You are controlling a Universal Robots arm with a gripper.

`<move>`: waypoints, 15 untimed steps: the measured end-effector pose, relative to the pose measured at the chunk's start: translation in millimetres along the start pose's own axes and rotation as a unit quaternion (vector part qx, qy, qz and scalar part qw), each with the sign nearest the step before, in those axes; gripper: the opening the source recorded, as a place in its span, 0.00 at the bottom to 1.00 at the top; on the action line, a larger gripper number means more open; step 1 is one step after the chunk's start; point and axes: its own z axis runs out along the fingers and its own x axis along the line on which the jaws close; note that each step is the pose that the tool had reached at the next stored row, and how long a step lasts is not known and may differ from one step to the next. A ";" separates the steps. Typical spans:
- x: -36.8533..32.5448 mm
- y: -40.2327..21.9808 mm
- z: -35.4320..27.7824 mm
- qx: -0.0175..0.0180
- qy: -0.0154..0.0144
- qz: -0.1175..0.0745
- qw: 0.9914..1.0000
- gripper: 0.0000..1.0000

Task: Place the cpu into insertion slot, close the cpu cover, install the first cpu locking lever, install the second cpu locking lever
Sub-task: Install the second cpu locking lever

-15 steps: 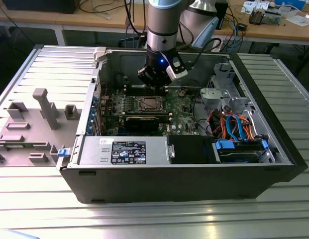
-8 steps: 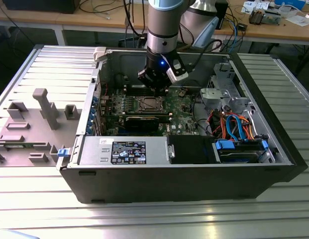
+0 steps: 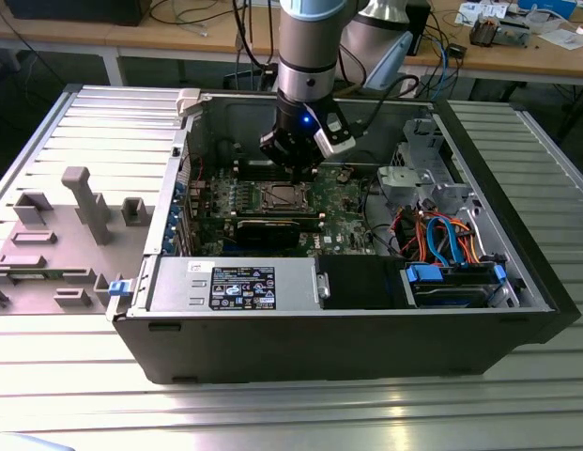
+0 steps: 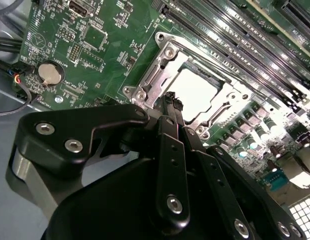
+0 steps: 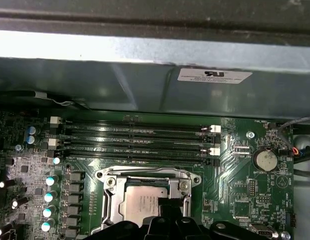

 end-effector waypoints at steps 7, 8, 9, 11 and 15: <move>0.1 -5.0 -10.5 0.001 0.000 0.000 1.000 0.11; 0.3 -7.4 -10.6 0.001 0.000 0.000 1.000 0.11; 0.4 -9.8 -10.7 0.002 0.000 0.000 1.000 0.11; 0.7 -15.0 -10.5 0.003 0.000 0.000 1.000 0.11; 1.4 -24.4 -10.9 0.003 0.000 0.000 1.000 0.11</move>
